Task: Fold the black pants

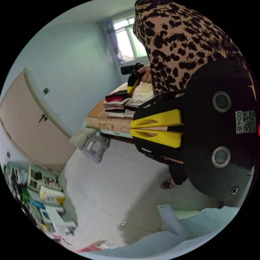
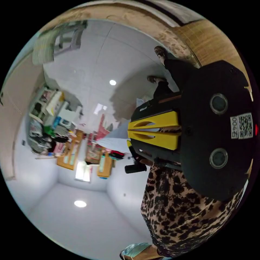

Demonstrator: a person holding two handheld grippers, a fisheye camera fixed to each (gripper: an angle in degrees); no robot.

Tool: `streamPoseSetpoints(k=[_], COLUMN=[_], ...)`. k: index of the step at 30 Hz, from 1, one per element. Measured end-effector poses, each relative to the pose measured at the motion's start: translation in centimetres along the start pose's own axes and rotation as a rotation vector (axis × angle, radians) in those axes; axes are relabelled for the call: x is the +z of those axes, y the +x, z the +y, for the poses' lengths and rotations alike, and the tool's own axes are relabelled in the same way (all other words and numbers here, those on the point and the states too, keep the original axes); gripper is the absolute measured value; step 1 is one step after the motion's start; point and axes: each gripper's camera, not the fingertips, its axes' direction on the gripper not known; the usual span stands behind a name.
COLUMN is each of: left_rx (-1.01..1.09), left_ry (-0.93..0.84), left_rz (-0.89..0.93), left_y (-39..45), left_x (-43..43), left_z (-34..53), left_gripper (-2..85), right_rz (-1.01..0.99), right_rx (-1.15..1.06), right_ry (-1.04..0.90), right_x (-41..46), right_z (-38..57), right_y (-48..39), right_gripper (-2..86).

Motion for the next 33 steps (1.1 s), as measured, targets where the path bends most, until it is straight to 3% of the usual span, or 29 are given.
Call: streamPoseSetpoints(k=[5, 12, 20, 26, 33], left_rx=[-0.189, -0.355, -0.643, -0.836, -1.002], left_ry=[0.164, 0.302, 0.572, 0.735, 0.912], left_rz=[-0.027, -0.106, -0.195, -0.161, -0.226], left_y=[-8.1, -17.8, -25.6, -27.4, -25.4], left_x=[-14.3, -33.8, -56.5, -64.9, -72.5], left_z=[9.1, 23.3, 41.5, 49.0, 52.4], left_gripper=[0.1, 0.1, 0.1, 0.1, 0.1], right_rz=[0.055, 0.106, 0.433, 0.747, 0.837], right_rx=[-0.262, -0.438, -0.579, -0.770, -0.915], right_ry=[-0.324, -0.604, -0.977, -1.092, -1.279], right_x=[18.9, 46.6, 79.3, 96.5, 112.1], right_z=[-4.3, -1.1, 4.9, 6.1, 6.9], right_y=[-14.3, -31.2, -50.2, -59.9, -67.8], right_gripper=[-0.7, -0.7, -0.7, -0.5, 1.0])
